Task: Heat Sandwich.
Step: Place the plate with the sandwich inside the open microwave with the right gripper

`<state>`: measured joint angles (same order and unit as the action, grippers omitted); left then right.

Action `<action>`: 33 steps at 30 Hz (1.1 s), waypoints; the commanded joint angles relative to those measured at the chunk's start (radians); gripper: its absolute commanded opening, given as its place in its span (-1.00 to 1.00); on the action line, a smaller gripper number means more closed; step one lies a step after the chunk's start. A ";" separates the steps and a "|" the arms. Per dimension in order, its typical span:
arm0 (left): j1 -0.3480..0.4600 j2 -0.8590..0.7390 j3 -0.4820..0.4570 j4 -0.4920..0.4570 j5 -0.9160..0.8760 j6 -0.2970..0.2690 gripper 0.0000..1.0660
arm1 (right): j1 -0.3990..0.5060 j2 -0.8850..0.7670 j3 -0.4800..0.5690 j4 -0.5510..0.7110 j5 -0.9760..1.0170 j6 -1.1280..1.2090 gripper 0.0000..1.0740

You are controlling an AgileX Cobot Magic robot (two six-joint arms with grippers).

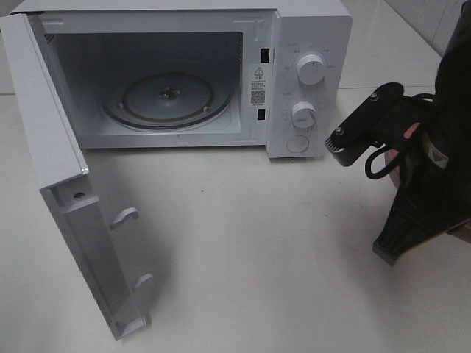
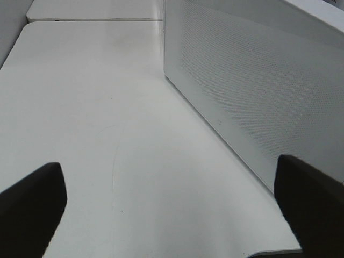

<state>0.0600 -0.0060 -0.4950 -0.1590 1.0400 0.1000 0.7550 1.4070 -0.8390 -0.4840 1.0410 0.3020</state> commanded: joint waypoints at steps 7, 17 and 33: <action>-0.001 -0.024 0.002 -0.005 -0.002 -0.006 0.90 | 0.138 -0.045 0.003 -0.053 0.040 0.004 -0.99; -0.001 -0.024 0.002 -0.005 -0.002 -0.006 0.90 | 0.285 -0.051 0.003 -0.056 0.020 -0.053 -0.99; -0.001 -0.024 0.002 -0.005 -0.002 -0.006 0.90 | 0.328 -0.051 0.003 -0.057 -0.090 -0.402 -0.97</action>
<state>0.0600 -0.0060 -0.4950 -0.1590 1.0400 0.1000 1.0810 1.3650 -0.8360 -0.5020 0.9650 -0.0490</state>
